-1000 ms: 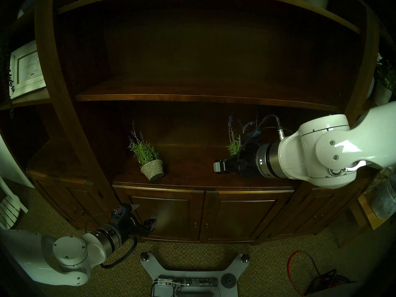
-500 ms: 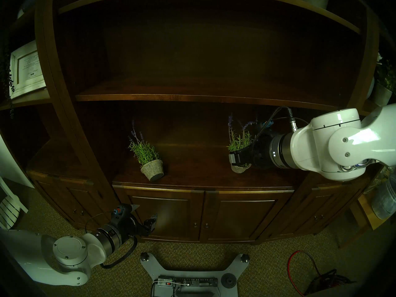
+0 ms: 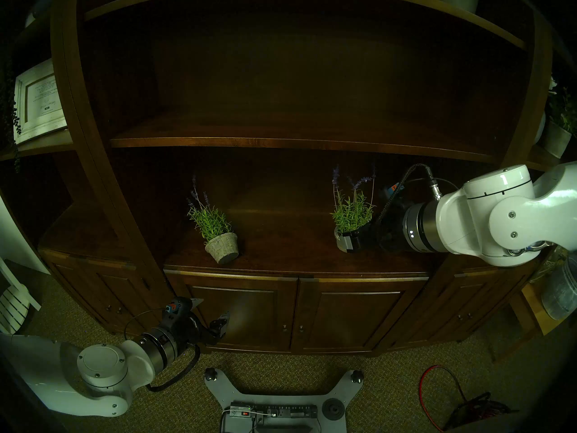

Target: Place the fake decorative plant upright

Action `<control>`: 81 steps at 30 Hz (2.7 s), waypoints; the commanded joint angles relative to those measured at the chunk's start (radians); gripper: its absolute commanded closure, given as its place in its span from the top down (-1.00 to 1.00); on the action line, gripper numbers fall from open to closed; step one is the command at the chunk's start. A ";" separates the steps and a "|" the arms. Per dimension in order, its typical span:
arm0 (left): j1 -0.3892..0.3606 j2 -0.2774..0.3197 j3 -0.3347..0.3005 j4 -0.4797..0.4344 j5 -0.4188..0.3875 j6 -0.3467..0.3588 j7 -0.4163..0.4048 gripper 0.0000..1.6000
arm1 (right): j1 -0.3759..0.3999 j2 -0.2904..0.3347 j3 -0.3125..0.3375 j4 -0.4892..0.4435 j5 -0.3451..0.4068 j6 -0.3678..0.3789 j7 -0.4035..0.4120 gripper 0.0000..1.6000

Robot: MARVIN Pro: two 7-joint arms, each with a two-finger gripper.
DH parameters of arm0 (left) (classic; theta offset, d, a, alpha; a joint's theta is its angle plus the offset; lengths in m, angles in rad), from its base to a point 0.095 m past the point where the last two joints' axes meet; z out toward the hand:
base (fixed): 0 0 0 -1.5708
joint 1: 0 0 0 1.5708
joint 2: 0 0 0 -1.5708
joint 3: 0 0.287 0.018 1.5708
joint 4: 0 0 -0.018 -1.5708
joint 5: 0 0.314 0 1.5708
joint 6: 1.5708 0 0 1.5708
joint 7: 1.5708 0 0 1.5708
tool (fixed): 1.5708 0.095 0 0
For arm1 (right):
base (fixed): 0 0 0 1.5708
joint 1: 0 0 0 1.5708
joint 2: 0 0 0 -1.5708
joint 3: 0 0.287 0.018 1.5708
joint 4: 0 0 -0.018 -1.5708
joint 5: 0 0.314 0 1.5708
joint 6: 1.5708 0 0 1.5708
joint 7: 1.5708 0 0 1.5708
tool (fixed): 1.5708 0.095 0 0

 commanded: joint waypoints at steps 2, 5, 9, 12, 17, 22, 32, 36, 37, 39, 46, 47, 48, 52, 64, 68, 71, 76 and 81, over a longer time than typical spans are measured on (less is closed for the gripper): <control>-0.010 -0.002 -0.010 -0.010 0.002 -0.005 0.000 1.00 | 0.057 0.053 -0.064 0.003 -0.062 0.023 0.109 1.00; -0.010 -0.002 -0.010 -0.009 0.002 -0.005 -0.001 1.00 | 0.061 0.059 -0.087 0.003 -0.074 0.027 0.132 1.00; -0.010 -0.002 -0.010 -0.009 0.002 -0.005 -0.001 1.00 | 0.080 0.074 -0.142 0.003 -0.114 0.032 0.195 1.00; -0.010 -0.002 -0.010 -0.009 0.002 -0.004 -0.001 1.00 | 0.095 0.081 -0.176 0.003 -0.141 0.033 0.233 1.00; -0.011 -0.002 -0.010 -0.009 0.002 -0.004 -0.001 1.00 | 0.123 0.089 -0.226 0.003 -0.186 0.027 0.291 1.00; -0.011 -0.002 -0.010 -0.010 0.002 -0.004 -0.001 1.00 | 0.154 0.093 -0.277 0.003 -0.234 0.013 0.351 1.00; -0.011 -0.003 -0.010 -0.010 0.002 -0.004 -0.001 1.00 | 0.228 0.086 -0.393 0.003 -0.336 -0.035 0.483 1.00; -0.011 -0.003 -0.011 -0.010 0.002 -0.005 -0.001 1.00 | 0.260 0.078 -0.443 0.003 -0.376 -0.062 0.538 1.00; -0.011 -0.003 -0.011 -0.010 0.002 -0.005 -0.001 1.00 | 0.269 0.076 -0.457 0.003 -0.386 -0.069 0.552 1.00; -0.012 -0.003 -0.011 -0.010 0.002 -0.005 -0.001 1.00 | 0.284 0.071 -0.481 0.003 -0.404 -0.084 0.579 1.00; -0.012 -0.003 -0.011 -0.011 0.002 -0.005 -0.001 1.00 | 0.347 0.039 -0.582 0.003 -0.469 -0.154 0.685 1.00; -0.012 -0.003 -0.011 -0.011 0.002 -0.005 -0.001 1.00 | 0.352 0.034 -0.594 0.003 -0.477 -0.164 0.698 1.00; -0.012 -0.003 -0.011 -0.011 0.002 -0.005 -0.001 1.00 | 0.366 0.028 -0.613 0.003 -0.486 -0.177 0.716 1.00; -0.012 -0.003 -0.012 -0.011 0.001 -0.005 -0.001 1.00 | 0.406 0.000 -0.681 0.003 -0.519 -0.235 0.785 1.00; -0.012 -0.003 -0.012 -0.013 0.001 -0.007 0.000 1.00 | 0.523 -0.089 -0.892 0.003 -0.594 -0.420 0.994 1.00; -0.012 -0.003 -0.013 -0.013 0.001 -0.008 0.001 1.00 | 0.567 -0.118 -0.968 0.003 -0.607 -0.487 1.070 1.00; -0.012 -0.002 -0.013 -0.014 0.001 -0.008 0.001 1.00 | 0.592 -0.131 -1.008 0.006 -0.611 -0.523 1.110 1.00; -0.011 0.000 -0.013 -0.016 0.000 -0.012 0.004 1.00 | 0.577 -0.128 -1.092 0.003 -0.646 -0.603 1.010 1.00; -0.012 -0.002 -0.013 -0.015 0.001 -0.010 0.003 1.00 | 0.500 -0.065 -1.074 0.003 -0.635 -0.504 0.930 1.00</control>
